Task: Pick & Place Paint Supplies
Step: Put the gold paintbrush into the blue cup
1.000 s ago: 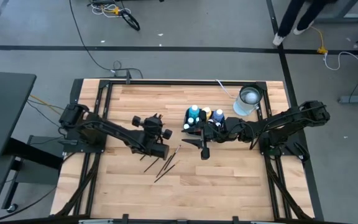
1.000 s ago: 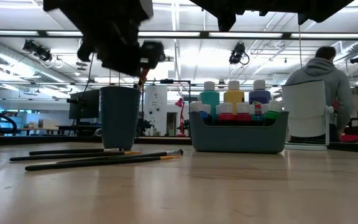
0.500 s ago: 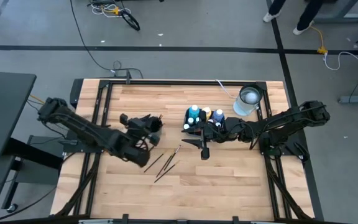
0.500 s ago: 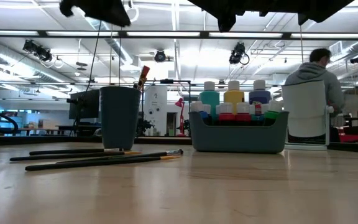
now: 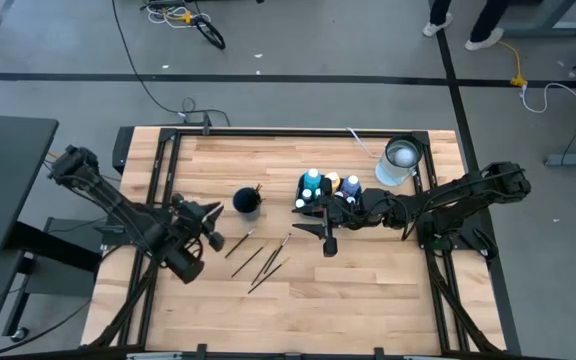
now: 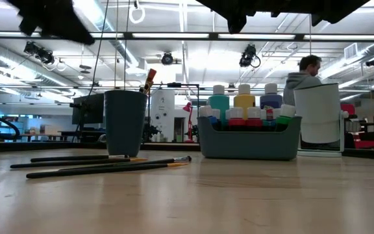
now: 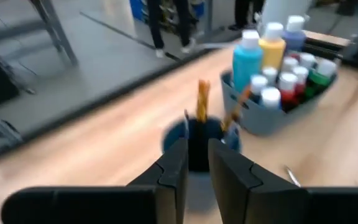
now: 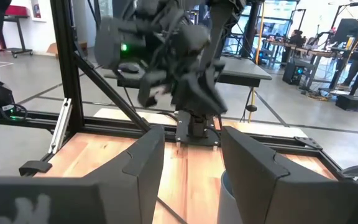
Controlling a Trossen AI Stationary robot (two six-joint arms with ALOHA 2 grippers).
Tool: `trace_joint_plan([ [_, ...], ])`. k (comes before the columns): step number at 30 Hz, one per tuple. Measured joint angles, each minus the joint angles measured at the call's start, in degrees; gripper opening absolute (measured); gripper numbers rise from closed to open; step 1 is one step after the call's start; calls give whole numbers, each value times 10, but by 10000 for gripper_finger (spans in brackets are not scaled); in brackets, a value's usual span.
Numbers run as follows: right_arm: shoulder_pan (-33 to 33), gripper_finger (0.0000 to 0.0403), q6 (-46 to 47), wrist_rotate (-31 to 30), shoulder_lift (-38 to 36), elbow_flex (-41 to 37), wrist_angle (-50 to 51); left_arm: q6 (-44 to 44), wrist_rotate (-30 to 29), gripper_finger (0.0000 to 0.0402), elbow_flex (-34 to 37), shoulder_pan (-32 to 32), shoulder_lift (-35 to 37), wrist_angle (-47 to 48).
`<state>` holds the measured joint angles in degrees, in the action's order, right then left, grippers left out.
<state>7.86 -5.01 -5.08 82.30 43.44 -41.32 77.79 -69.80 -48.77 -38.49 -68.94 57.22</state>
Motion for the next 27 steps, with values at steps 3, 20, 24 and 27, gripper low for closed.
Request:
trace_joint_plan([
  [3,0,165,0,0,0,0,0,-2,31,72,49,-15,8,-75],
  [20,0,165,0,0,0,0,-1,-705,469,72,154,-34,48,-632],
  [24,0,165,0,0,0,0,0,-743,449,72,154,-32,105,-616],
  [27,0,165,0,-4,0,0,0,-767,446,72,155,-26,141,-609],
])
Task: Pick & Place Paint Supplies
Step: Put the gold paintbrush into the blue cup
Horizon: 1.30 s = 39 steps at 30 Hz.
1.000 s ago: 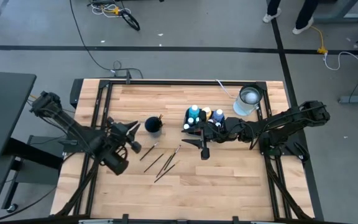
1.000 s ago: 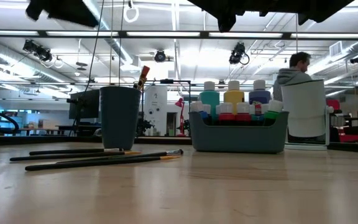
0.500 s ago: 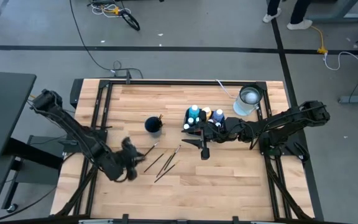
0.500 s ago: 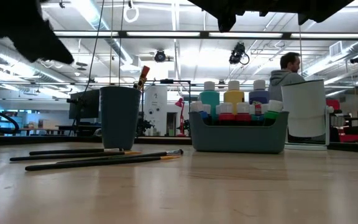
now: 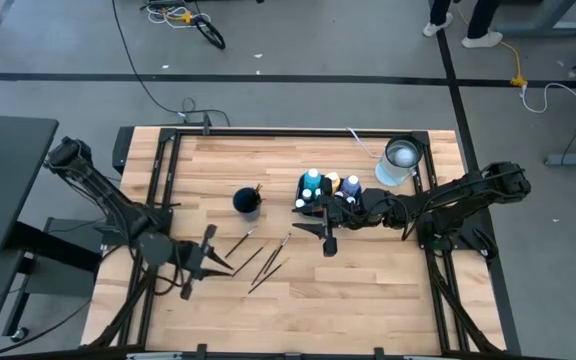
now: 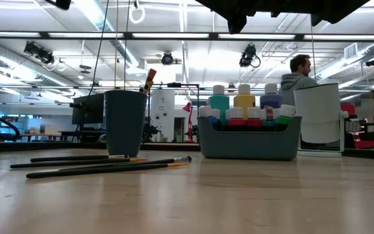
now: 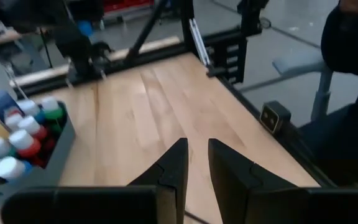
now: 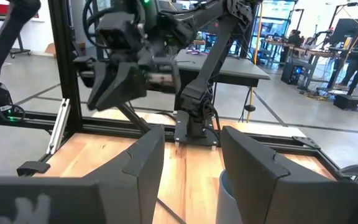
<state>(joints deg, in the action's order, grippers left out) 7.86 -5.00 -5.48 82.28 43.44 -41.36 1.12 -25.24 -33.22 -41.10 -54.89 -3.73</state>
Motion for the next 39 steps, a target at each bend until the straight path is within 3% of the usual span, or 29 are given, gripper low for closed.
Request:
trace_joint_plan([
  [4,0,165,0,0,0,0,0,-3,14,72,63,17,39,-65],
  [11,0,165,0,-1,0,0,4,28,13,72,245,43,78,-303],
  [15,0,165,0,-1,0,0,4,76,4,72,310,50,78,-399],
  [20,0,165,0,9,0,0,10,127,4,72,326,53,78,-423],
  [26,6,165,20,57,6,0,23,89,-28,72,326,53,77,-422],
  [31,37,165,16,69,39,0,10,87,-68,72,326,53,77,-422],
  [39,92,165,31,71,107,41,35,87,-69,72,326,53,77,-422],
])
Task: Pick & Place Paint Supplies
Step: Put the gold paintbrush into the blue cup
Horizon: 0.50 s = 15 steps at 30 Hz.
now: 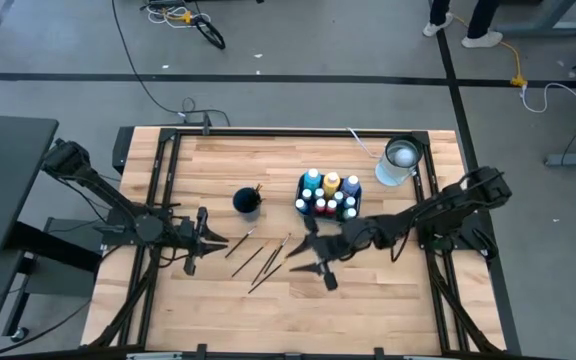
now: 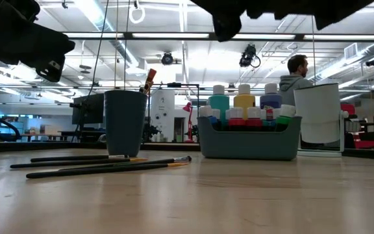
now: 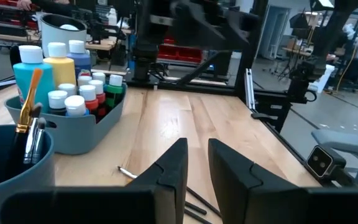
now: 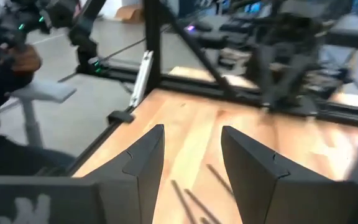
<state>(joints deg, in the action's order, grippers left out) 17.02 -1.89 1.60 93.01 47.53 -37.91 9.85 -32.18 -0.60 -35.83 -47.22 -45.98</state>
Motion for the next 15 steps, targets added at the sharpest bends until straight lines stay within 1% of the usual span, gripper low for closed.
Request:
trace_joint_plan([
  [8,20,165,1,10,69,116,188,5,-2,72,0,0,0,0],
  [9,20,165,8,13,79,125,198,5,-2,72,0,0,0,0],
  [13,19,165,63,61,129,149,209,5,-2,72,0,0,0,1],
  [15,19,165,70,65,149,154,212,5,-2,72,0,0,0,1],
])
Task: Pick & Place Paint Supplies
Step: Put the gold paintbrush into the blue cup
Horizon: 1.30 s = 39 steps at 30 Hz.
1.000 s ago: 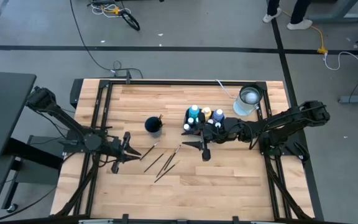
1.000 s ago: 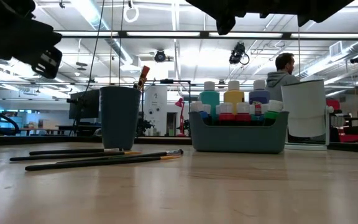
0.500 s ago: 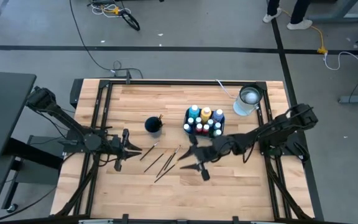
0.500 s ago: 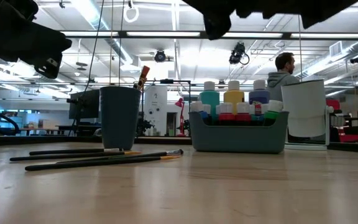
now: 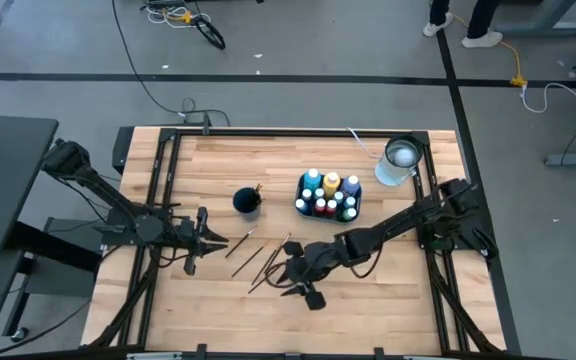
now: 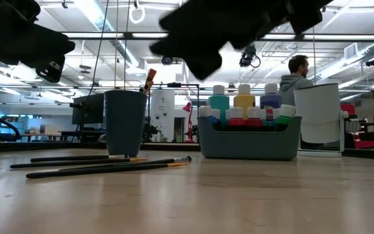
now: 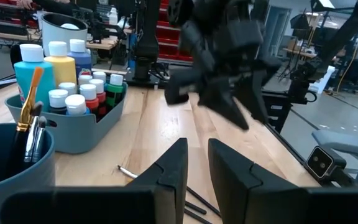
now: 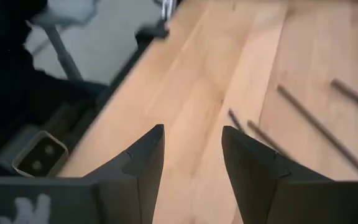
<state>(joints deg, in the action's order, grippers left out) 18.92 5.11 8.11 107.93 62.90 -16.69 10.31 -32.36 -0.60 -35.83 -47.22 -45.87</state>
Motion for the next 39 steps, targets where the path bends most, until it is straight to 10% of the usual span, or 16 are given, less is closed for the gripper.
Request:
trace_joint_plan([
  [30,-84,164,-29,-62,91,3,108,12,0,72,0,0,0,4],
  [39,-84,106,5,-55,90,4,145,15,2,72,0,0,0,6],
])
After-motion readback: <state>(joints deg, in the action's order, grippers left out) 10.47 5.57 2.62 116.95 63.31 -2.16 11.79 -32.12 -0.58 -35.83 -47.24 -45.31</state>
